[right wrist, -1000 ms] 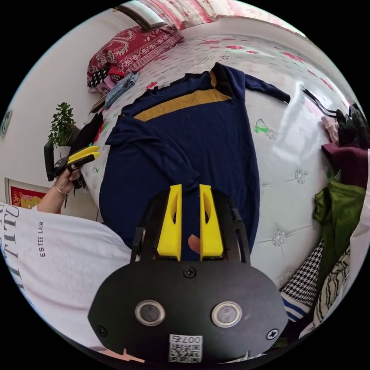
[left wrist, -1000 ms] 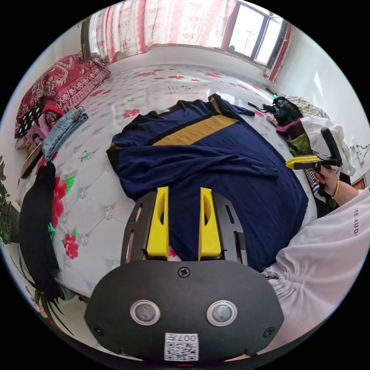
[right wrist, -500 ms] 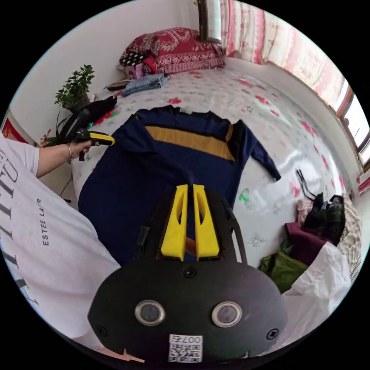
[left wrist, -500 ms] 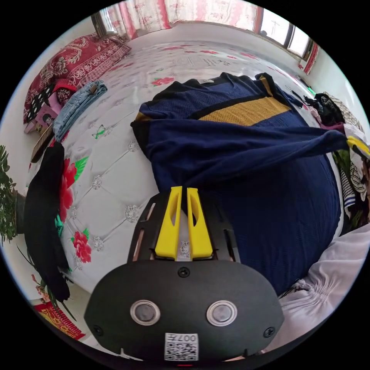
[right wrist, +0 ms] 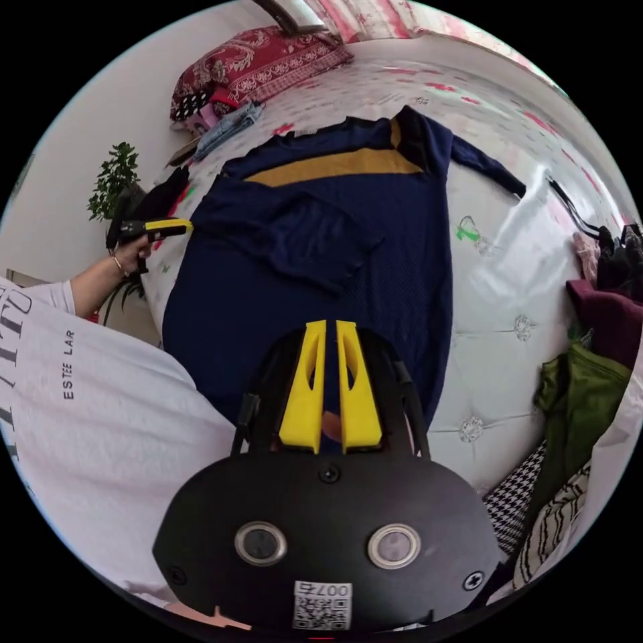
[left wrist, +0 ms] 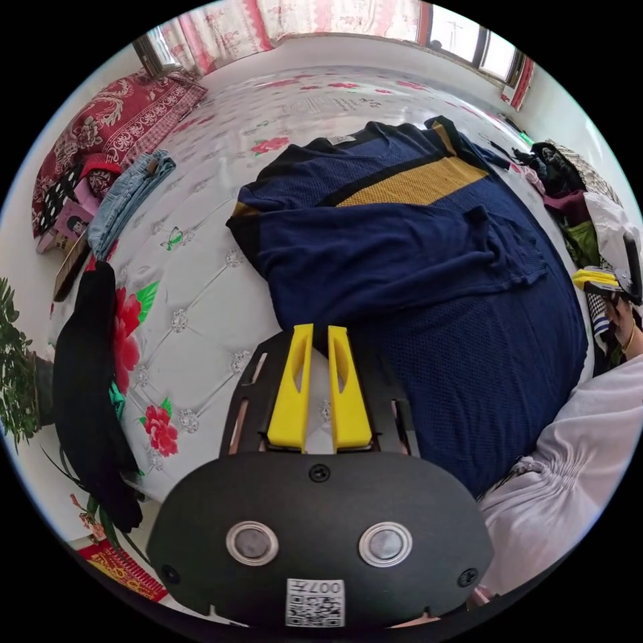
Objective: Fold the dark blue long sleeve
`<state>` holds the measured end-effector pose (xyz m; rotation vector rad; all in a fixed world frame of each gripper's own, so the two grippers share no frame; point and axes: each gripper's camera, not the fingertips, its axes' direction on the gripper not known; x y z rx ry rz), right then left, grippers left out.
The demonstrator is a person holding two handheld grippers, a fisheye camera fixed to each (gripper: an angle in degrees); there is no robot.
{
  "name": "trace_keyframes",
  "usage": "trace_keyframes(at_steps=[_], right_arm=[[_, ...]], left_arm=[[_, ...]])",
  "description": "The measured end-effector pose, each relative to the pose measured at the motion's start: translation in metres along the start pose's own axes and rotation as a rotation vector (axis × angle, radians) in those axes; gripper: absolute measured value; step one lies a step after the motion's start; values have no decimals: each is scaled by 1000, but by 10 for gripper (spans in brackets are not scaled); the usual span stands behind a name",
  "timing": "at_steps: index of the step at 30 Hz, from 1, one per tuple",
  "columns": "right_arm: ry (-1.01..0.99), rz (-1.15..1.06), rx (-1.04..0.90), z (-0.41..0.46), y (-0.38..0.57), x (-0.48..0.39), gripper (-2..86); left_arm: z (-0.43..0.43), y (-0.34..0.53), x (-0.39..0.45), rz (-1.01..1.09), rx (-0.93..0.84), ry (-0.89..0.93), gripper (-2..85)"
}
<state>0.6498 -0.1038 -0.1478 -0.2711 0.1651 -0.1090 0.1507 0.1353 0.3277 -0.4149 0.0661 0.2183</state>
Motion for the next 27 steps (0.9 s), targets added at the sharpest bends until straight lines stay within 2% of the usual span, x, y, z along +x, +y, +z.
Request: trace_keyframes(at_steps=[4, 9, 12, 14, 15, 18, 22, 25, 27], right_arm=[[-28, -17, -12, 16, -39, 11, 52], [-2, -73, -147, 64, -77, 13, 50], [111, -122, -108, 62, -77, 14, 22], [86, -117, -157, 58, -83, 22, 11], [45, -104, -183, 51, -87, 30, 7], [21, -102, -127, 21, -80, 44, 5], [17, -67, -144, 11, -70, 68, 18], [156, 14, -22, -26, -96, 124, 44], [176, 79, 46, -47, -126, 166, 58]], left_arm=[[-7, -4, -11, -56, 47, 21, 51], [-12, -18, -20, -61, 76, 16, 51], [4, -22, -31, -108, 25, 26, 48], [31, -16, -38, -136, -82, 5, 42], [27, -12, -40, -138, -26, 1, 40], [30, -4, -52, -173, -21, 9, 17], [30, 2, -68, -206, -37, 33, 23], [17, 7, -79, -241, -14, 37, 36], [6, 13, -86, -279, 17, 44, 39]])
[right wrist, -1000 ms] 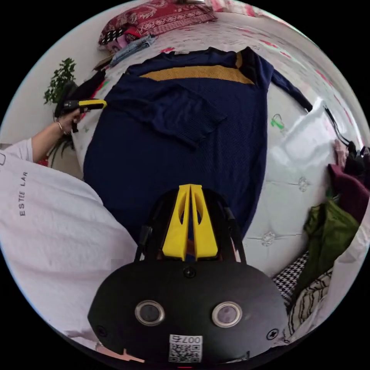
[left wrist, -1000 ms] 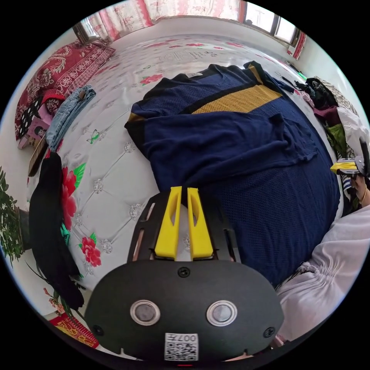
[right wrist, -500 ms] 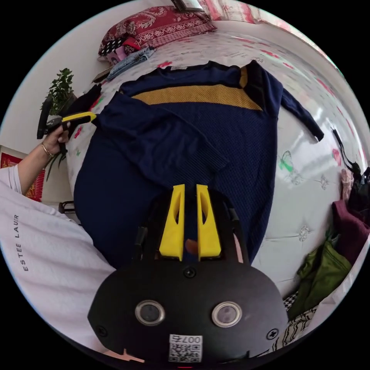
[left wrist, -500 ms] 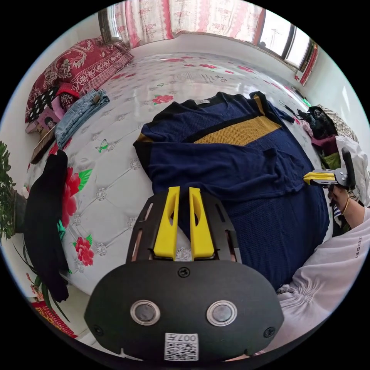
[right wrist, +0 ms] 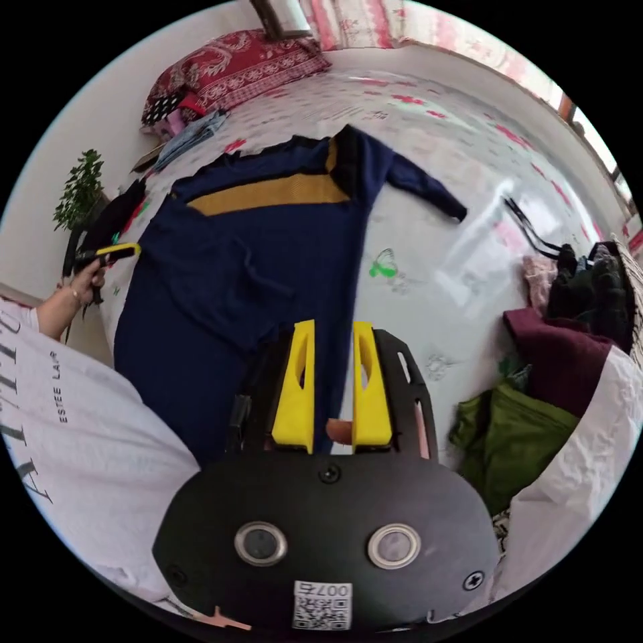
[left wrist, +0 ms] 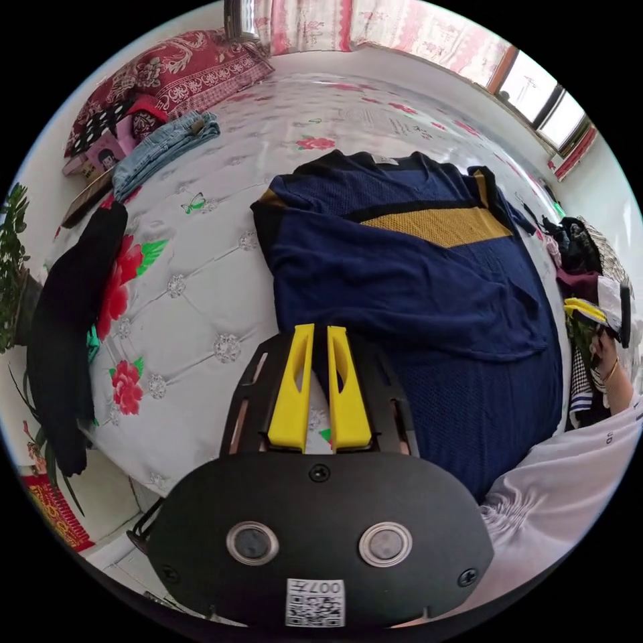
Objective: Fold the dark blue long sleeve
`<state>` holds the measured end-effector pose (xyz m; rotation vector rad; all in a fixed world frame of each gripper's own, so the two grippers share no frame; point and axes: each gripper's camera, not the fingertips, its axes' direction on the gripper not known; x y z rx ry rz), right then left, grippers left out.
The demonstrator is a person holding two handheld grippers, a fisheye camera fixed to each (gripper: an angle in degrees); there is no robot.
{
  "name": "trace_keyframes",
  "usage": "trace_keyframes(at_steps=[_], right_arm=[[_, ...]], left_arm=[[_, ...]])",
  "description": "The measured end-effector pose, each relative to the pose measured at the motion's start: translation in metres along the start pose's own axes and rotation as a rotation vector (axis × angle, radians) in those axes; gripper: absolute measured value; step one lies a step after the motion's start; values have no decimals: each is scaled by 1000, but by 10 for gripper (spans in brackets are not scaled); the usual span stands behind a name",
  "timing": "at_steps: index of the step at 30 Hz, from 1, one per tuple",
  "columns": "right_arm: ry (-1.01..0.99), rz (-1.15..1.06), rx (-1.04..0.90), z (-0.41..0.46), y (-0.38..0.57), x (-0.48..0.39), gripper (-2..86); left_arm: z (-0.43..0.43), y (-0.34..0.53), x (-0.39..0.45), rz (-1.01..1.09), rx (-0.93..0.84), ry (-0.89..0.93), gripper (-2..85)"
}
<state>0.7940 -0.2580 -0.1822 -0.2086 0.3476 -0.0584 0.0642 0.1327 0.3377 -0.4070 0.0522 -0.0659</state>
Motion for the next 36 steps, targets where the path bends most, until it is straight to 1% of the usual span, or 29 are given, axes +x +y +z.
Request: trace_keyframes(at_steps=[3, 6, 9, 12, 14, 17, 19, 21, 22, 24, 26, 28, 30, 31, 33, 36], right_arm=[[-9, 103, 62, -4, -64, 70, 71], [-27, 201, 76, 11, -117, 125, 74], [-90, 249, 29, 37, -156, 157, 70], [-152, 285, -40, 57, -175, 171, 45], [-127, 295, -48, 52, -179, 179, 24], [-67, 273, 56, -6, -181, 200, 6], [10, 268, 161, -64, -177, 215, 2], [130, 290, 305, -148, -160, 233, 0], [160, 304, 347, -183, -149, 242, -1], [205, 333, 365, -221, -132, 252, -1], [239, 374, 340, -236, -116, 262, -1], [246, 435, 250, -234, -98, 272, -2], [252, 476, 234, -238, -88, 274, -2], [252, 487, 246, -242, -85, 273, -2], [220, 500, 337, -264, -80, 261, -2], [163, 439, 433, -296, -92, 226, -2]], left_arm=[[-12, 7, -13, -67, 15, 18, 42], [-14, 15, -20, -97, -19, 5, 40], [-15, 24, -21, -105, -55, -19, 25], [-16, 33, -25, -139, -62, -19, 12], [-17, 37, -28, -170, -62, -10, 6], [-20, 39, -29, -163, -55, -3, 1], [-23, 39, -27, -142, -50, -6, -1], [-25, 38, -26, -119, -49, -5, -3], [-26, 38, -25, -107, -46, -1, -4], [-26, 38, -24, -93, -42, 14, -5], [-26, 37, -22, -80, -39, 37, -6], [-27, 36, -21, -65, -34, 51, -6], [-30, 35, -19, -45, -26, 69, -6], [-33, 35, -18, -31, -24, 77, -5], [-38, 36, -20, -21, -14, 80, -4], [-47, 42, -29, -38, 9, 96, -2]])
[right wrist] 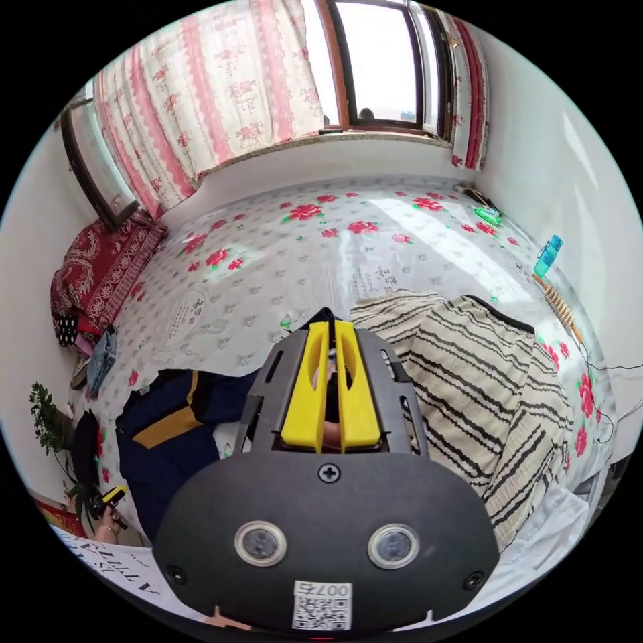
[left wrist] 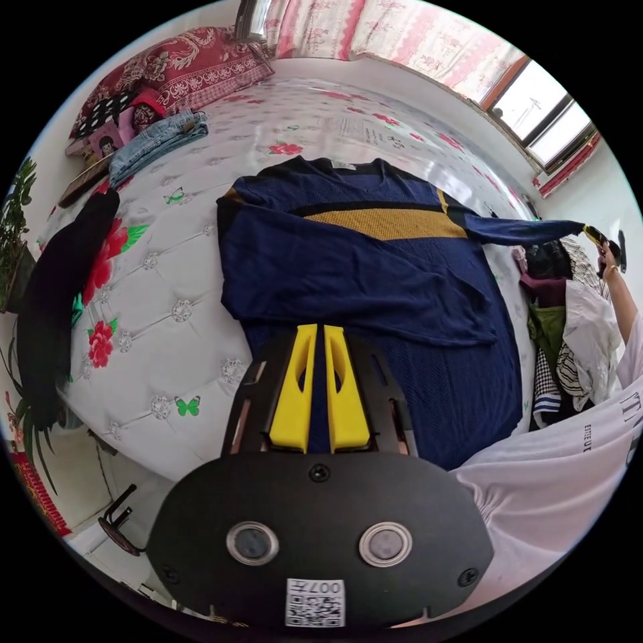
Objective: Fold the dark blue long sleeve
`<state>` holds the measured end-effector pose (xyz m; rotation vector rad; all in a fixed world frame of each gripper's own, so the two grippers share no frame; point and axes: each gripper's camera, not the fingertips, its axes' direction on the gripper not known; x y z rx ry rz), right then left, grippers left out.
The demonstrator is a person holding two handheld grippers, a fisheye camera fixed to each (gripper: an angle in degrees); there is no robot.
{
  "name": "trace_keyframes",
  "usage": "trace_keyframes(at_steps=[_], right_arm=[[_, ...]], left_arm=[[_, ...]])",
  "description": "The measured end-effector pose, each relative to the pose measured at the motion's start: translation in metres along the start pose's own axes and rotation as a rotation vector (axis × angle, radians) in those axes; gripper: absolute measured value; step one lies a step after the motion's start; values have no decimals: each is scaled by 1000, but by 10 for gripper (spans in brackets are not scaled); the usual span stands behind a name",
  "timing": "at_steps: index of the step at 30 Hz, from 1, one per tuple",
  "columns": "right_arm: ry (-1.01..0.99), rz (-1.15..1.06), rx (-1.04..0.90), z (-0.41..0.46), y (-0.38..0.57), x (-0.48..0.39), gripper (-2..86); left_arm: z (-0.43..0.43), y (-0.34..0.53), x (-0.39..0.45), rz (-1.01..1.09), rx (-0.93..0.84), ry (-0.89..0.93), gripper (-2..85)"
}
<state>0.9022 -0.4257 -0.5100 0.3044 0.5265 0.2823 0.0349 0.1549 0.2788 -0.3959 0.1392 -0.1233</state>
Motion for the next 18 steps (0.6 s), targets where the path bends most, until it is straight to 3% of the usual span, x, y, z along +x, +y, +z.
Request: trace_keyframes(at_steps=[8, 13, 18], right_arm=[[-383, -506, 162, -106, 48, -224, -2], [-598, -849, 157, -137, 171, -373, 1], [-857, -977, -62, -63, 355, -485, 16]], left_arm=[[-20, 31, -23, -66, 53, 63, 2], [-25, 47, -25, -55, 73, 94, 8], [-24, 64, -30, -39, 66, 140, 32]])
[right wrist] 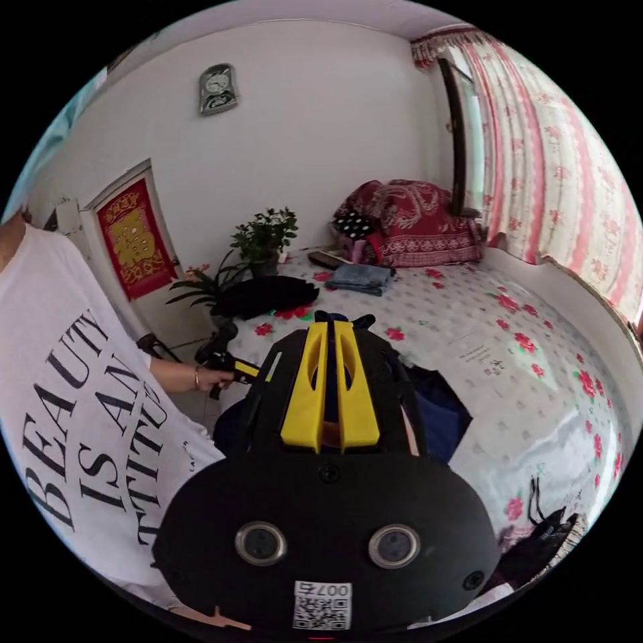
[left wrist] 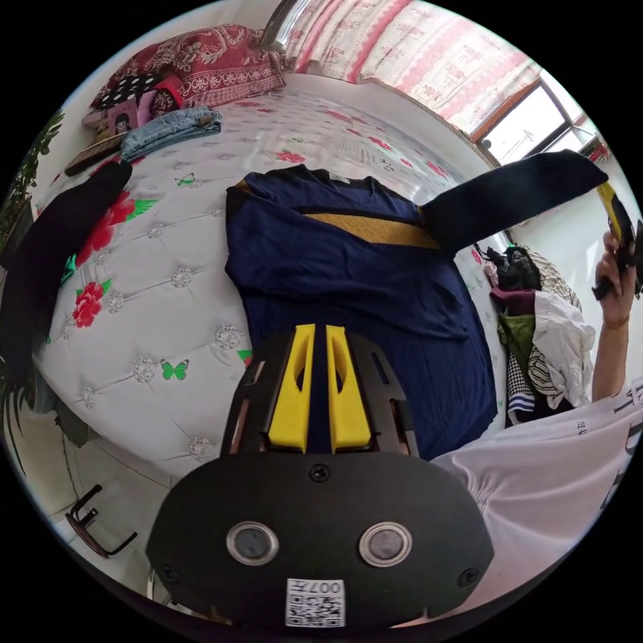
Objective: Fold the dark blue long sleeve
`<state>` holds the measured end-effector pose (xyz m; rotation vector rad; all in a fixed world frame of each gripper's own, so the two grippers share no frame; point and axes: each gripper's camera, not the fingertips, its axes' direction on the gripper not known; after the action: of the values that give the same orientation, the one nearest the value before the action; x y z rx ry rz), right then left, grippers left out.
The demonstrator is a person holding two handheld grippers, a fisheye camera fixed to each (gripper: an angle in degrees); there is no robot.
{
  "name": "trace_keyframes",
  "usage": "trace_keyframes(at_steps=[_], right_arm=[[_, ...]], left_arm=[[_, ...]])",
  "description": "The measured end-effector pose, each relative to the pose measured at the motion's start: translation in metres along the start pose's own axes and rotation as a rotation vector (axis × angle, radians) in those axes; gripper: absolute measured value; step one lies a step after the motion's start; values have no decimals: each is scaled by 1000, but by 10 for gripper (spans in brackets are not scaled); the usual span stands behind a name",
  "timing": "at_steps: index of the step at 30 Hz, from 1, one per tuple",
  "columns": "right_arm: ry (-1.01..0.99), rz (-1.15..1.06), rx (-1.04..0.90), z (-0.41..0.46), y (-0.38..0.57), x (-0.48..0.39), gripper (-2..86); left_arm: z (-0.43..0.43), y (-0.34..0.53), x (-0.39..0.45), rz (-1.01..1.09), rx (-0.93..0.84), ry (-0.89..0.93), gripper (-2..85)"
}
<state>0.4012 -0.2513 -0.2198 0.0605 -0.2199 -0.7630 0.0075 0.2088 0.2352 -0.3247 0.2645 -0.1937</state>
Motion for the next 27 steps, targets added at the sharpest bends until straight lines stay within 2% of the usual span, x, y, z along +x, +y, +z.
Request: trace_keyframes(at_steps=[3, 5, 8, 16, 24, 27], right_arm=[[-179, 78, -199, 99, 49, -27, 44], [-227, 130, -325, 135, 74, -32, 57], [-129, 187, -383, 149, 103, -18, 67], [230, 375, -470, 159, 144, 104, 69], [323, 481, -522, 190, 146, 224, 63], [295, 495, -554, 211, 148, 252, 62]], left_arm=[[2, 12, -7, 26, -40, 16, 47], [5, 21, -12, 48, -81, 9, 50], [10, 30, -14, 68, -117, 17, 54], [38, 14, 22, 183, -150, 78, 91], [73, 6, 87, 379, -196, -20, 89], [80, 14, 109, 437, -191, -103, 31]])
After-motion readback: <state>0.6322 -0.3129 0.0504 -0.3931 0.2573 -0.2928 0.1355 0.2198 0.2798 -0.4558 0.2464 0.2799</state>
